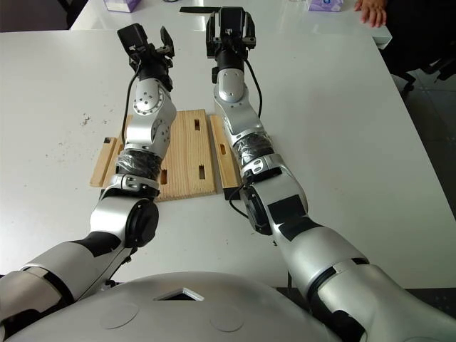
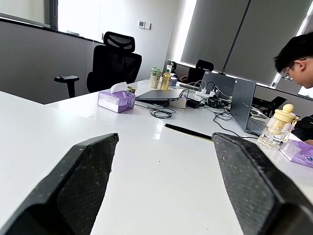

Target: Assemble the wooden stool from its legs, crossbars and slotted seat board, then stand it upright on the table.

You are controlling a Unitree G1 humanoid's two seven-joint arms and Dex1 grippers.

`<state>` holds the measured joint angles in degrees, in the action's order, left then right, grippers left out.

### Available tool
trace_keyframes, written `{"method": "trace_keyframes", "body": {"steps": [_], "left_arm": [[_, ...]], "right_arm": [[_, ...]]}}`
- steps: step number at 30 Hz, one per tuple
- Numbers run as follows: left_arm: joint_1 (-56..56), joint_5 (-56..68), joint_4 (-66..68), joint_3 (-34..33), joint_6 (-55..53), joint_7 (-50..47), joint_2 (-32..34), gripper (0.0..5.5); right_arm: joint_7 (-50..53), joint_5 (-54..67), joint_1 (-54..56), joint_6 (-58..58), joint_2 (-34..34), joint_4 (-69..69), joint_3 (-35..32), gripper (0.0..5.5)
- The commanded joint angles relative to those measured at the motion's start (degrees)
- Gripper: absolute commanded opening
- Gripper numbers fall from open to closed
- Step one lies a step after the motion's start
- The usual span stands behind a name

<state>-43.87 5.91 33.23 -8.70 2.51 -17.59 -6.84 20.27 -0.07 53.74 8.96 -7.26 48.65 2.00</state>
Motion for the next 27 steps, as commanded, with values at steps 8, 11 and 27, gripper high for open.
{"method": "trace_keyframes", "body": {"steps": [8,11,27], "left_arm": [[5.7,14.0,-13.0,-4.8,-7.6,11.3,1.6,3.57],[11.2,16.0,-21.4,-5.5,-12.7,16.3,7.4,3.57],[47.0,16.3,-32.5,-9.3,-22.4,46.3,35.4,3.57]], "right_arm": [[-4.2,4.1,0.8,0.2,-4.5,0.1,-2.7,3.68],[-5.4,5.0,0.4,0.1,-4.0,-0.7,-3.3,3.68],[-3.6,-0.8,-4.7,-1.9,-1.9,-8.4,0.6,3.68]]}}
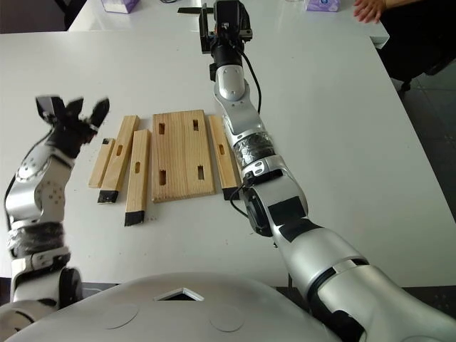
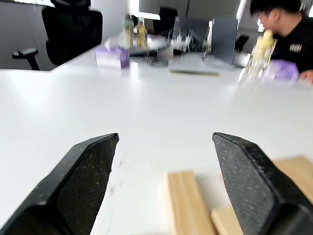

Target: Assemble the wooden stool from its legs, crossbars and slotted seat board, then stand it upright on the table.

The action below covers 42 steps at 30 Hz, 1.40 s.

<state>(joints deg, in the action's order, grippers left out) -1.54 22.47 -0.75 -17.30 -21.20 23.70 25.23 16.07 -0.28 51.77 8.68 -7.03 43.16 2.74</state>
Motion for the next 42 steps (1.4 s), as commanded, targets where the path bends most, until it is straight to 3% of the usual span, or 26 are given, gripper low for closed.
{"method": "trace_keyframes", "body": {"steps": [1,4,10,35,42], "left_arm": [[5.4,0.4,1.6,-1.7,1.6,6.1,3.7,3.57],[6.5,2.2,0.8,-3.7,1.5,8.5,4.5,3.57],[9.9,-1.4,2.9,-1.4,2.9,13.0,7.8,3.57],[20.2,-2.7,-0.5,0.1,1.9,13.1,5.6,3.57],[19.7,-3.9,0.8,1.0,2.5,11.1,5.1,2.62]], "right_arm": [[0.7,-0.7,-3.3,-1.9,-2.0,-3.8,-0.1,3.68],[0.8,-0.8,-4.4,-2.8,-1.8,-5.7,-0.2,3.68],[1.0,-1.2,-6.4,-4.6,-1.8,-8.9,-0.1,3.68],[2.7,-2.7,-9.5,-6.9,-2.3,-14.8,0.1,3.68],[4.3,-3.5,-10.1,-7.0,-2.8,-16.3,0.4,3.65]]}}
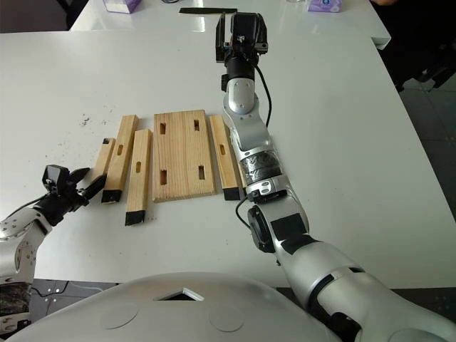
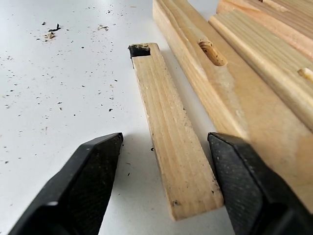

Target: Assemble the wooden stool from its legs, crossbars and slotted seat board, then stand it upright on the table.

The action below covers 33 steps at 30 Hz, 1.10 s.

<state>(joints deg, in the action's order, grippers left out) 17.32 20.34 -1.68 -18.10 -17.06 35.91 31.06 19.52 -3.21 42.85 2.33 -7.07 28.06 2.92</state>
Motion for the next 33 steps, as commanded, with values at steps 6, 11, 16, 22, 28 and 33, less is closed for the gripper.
{"method": "trace_keyframes", "body": {"steps": [6,11,16,22,28,33], "left_arm": [[2.8,-2.0,1.0,3.6,-2.0,-0.5,-0.7,1.71],[2.8,-2.5,3.4,2.7,-0.6,-0.6,0.2,1.32],[0.9,-1.4,5.2,0.1,2.4,-2.4,-1.2,1.32],[-11.2,6.8,6.2,-7.3,1.4,-5.9,-1.9,1.32],[-27.1,25.3,-6.1,-7.2,-7.2,-5.9,-5.4,1.32],[-34.6,36.3,-12.9,-2.5,-13.1,0.5,-5.4,1.32]], "right_arm": [[1.5,-0.5,-1.6,-0.6,-3.0,-2.0,0.6,3.65],[0.2,1.8,-3.2,1.7,-3.0,-4.4,-0.3,3.65],[-4.5,8.2,-4.0,-1.6,-3.7,-6.2,-2.6,3.65],[-11.8,17.0,-2.8,-5.9,-1.6,-9.4,-5.6,3.65],[-22.0,10.5,4.3,-3.7,8.5,-2.8,-2.7,3.65],[-46.3,26.3,8.7,-18.5,13.6,-4.8,-6.4,3.65]]}}
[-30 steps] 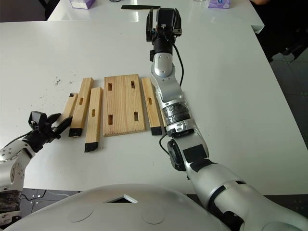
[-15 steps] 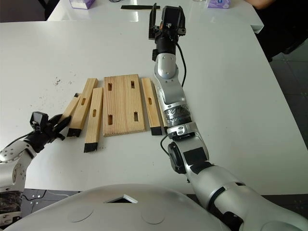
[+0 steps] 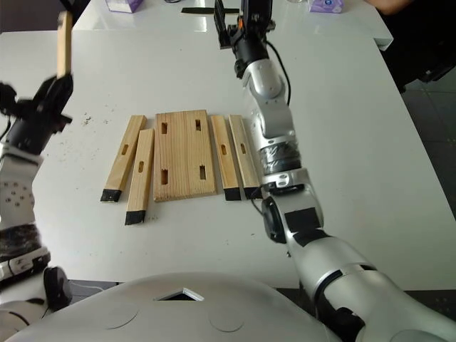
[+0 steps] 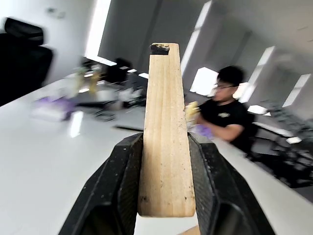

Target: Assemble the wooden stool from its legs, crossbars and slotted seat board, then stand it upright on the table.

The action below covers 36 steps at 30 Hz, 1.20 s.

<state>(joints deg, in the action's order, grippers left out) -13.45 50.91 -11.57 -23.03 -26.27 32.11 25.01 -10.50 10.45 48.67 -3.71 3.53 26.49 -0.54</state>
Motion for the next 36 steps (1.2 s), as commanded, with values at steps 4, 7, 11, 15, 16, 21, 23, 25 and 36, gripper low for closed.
{"method": "trace_keyframes", "body": {"steps": [4,7,11,15,16,21,23,25,36], "left_arm": [[-9.0,9.3,-2.3,3.1,-5.7,7.7,1.8,1.32],[-11.8,10.8,-1.9,4.4,-7.5,10.7,2.6,1.32],[-11.3,11.9,-3.1,6.0,-9.8,13.4,3.6,1.32],[-9.7,12.6,-3.5,6.6,-11.8,15.6,4.4,1.32],[-9.5,12.8,-3.5,6.6,-12.1,16.0,4.5,1.32],[-9.5,12.8,-2.7,7.7,-12.7,18.9,4.4,1.32],[-9.4,12.4,-2.2,8.2,-12.6,19.8,4.2,1.32],[-9.1,12.2,-2.0,8.6,-12.5,20.5,4.0,1.32],[-8.4,13.6,-3.2,10.0,-13.0,21.1,2.5,1.32]], "right_arm": [[-34.2,24.5,3.6,-25.3,10.5,-11.7,-3.6,3.65],[-39.8,27.8,6.6,-33.1,15.2,-10.9,-4.3,3.65],[-44.3,30.2,8.8,-39.1,17.3,-9.8,-4.1,3.65],[-46.8,37.8,10.3,-47.7,16.9,-13.3,-6.5,3.65],[-47.1,39.1,10.4,-49.0,16.9,-14.4,-6.7,3.65],[-47.7,42.9,11.6,-51.9,17.0,-16.1,-8.1,3.65],[-48.2,44.0,12.3,-52.6,17.2,-16.3,-8.4,3.65],[-47.8,44.3,13.0,-52.7,16.9,-15.9,-8.6,3.65],[-49.0,43.1,12.3,-51.9,15.5,-16.2,-6.9,2.82]]}}
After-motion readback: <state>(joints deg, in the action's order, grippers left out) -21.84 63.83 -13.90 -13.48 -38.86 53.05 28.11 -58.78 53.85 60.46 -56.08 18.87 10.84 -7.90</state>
